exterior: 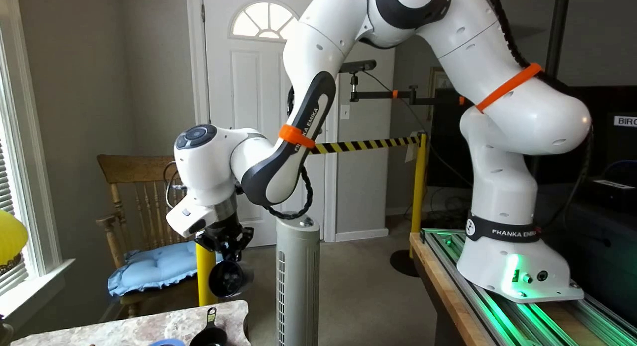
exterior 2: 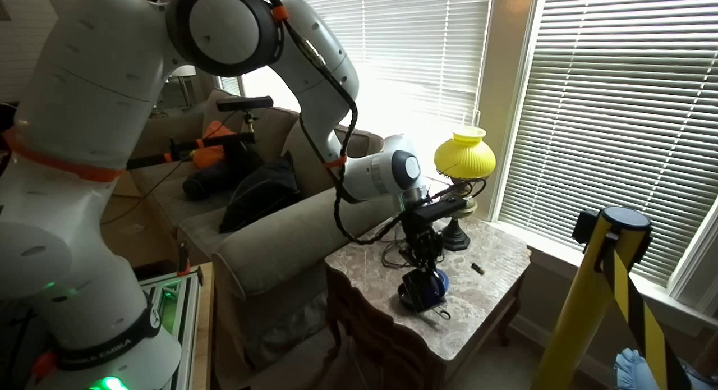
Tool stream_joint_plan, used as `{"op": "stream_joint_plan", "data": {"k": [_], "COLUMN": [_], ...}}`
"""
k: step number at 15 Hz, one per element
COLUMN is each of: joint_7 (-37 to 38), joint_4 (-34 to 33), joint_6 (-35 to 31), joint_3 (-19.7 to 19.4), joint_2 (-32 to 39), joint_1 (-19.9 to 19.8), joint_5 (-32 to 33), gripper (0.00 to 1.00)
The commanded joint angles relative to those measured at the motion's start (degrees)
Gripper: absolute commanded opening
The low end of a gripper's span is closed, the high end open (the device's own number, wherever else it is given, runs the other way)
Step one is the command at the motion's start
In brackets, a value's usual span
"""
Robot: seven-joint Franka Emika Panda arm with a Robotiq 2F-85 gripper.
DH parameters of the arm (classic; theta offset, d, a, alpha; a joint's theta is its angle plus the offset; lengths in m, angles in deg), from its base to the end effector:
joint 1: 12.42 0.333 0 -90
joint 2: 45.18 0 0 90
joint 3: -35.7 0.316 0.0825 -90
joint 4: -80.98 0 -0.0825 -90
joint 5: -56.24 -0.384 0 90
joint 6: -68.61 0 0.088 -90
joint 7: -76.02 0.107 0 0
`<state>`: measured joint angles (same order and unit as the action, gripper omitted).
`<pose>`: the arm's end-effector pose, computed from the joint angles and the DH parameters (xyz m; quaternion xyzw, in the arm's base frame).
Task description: Empty the contents of the black mug into the measuring cup and place the mug back
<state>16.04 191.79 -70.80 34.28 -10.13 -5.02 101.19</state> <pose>0.6058 0.0617 0.1572 0.6056 0.7572 -0.1561 0.1884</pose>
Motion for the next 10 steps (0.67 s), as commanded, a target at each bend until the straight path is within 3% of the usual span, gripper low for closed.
{"op": "stream_joint_plan", "data": {"k": [1, 7, 9, 10], "joint_7": [1.9, 2.4, 1.5, 1.5], "joint_4": [-3.8, -7.2, -5.6, -5.8], "joint_6": [6.3, 10.1, 7.9, 7.8], "joint_3": [0.4, 2.2, 3.1, 3.3], "joint_2": [1.8, 4.4, 3.7, 4.0], "joint_1": [1.6, 1.3, -0.1, -0.2], "joint_5": [4.4, 5.7, 4.8, 4.7], "gripper": [0.05, 0.05, 0.05, 0.20]}}
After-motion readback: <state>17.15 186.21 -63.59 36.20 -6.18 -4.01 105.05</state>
